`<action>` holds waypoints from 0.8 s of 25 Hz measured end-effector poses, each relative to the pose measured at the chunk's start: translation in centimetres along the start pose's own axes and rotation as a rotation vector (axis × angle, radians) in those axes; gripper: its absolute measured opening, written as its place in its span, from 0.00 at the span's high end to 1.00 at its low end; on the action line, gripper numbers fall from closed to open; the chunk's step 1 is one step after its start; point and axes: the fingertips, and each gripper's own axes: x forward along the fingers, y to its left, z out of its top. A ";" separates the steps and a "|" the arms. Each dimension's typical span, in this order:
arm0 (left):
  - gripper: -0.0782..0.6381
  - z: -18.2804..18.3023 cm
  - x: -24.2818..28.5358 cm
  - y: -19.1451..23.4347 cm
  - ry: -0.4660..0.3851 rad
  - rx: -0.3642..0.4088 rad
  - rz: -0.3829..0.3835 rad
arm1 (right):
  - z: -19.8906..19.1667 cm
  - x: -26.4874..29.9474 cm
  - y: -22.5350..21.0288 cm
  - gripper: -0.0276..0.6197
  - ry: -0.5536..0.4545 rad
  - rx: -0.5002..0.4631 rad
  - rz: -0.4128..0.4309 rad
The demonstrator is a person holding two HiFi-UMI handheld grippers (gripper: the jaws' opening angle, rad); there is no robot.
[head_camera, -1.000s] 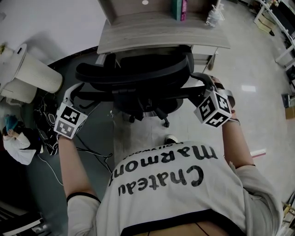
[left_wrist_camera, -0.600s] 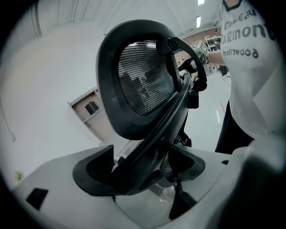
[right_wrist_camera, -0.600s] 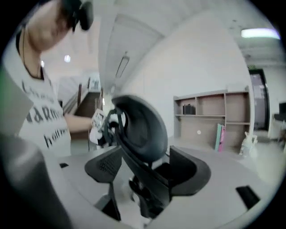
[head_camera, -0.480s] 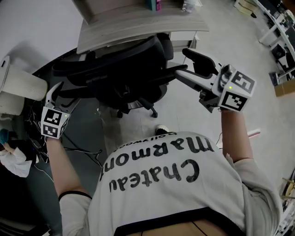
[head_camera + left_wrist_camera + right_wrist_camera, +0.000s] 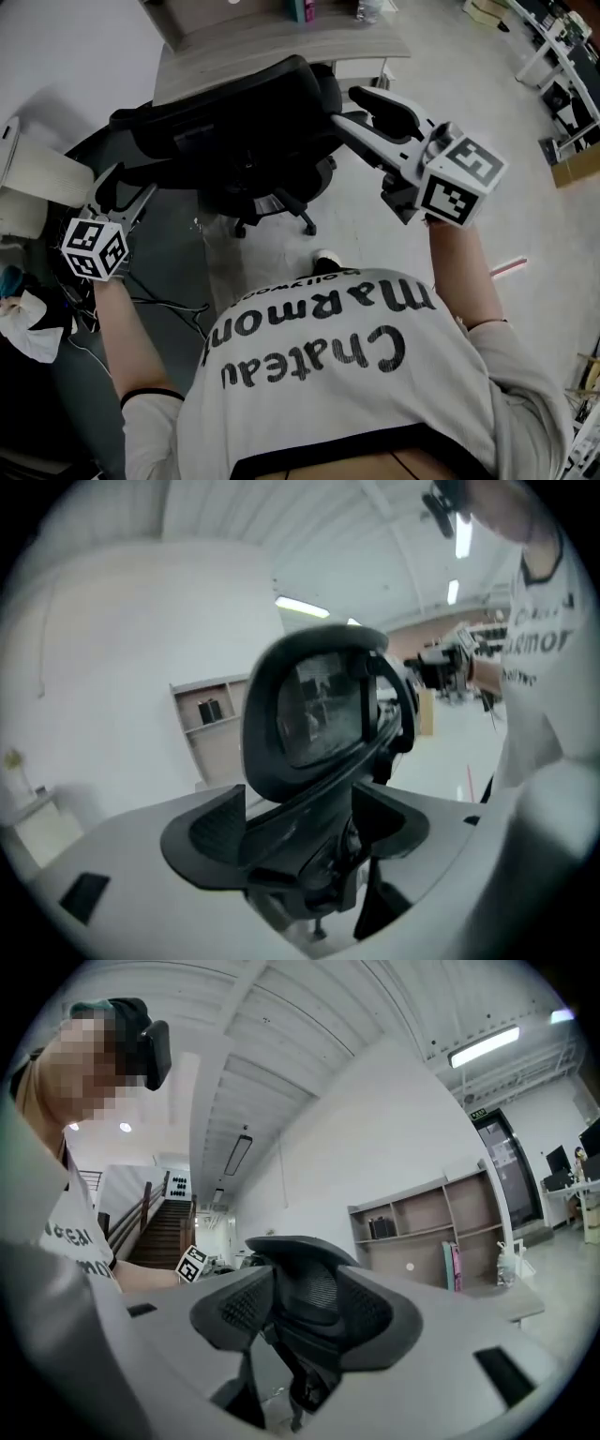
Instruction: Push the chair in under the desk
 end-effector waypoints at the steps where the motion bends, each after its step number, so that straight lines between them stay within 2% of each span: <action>1: 0.38 0.9 -0.8 -0.2 -0.064 -0.070 0.004 | -0.3 0.0 0.3 0.62 0.003 0.013 -0.006; 3: 0.38 2.2 -2.1 -0.9 -0.149 -0.156 0.008 | -0.9 0.1 0.9 0.63 0.014 0.035 -0.018; 10: 0.40 5.4 -4.1 -7.2 -0.268 -0.243 -0.063 | -3.5 0.8 3.3 0.67 0.069 0.100 -0.054; 11: 0.44 6.0 -4.3 -8.1 -0.292 -0.262 -0.073 | -3.9 0.9 3.7 0.69 0.082 0.105 -0.063; 13: 0.63 7.0 -4.6 -9.8 -0.327 -0.287 -0.084 | -4.9 1.1 4.2 0.71 0.103 0.118 -0.080; 14: 0.68 7.4 -4.7 -10.6 -0.336 -0.297 -0.089 | -5.4 1.1 4.5 0.73 0.113 0.129 -0.088; 20: 0.77 9.3 -4.8 -14.7 -0.385 -0.364 -0.120 | -7.9 1.5 6.8 0.83 0.158 0.197 -0.102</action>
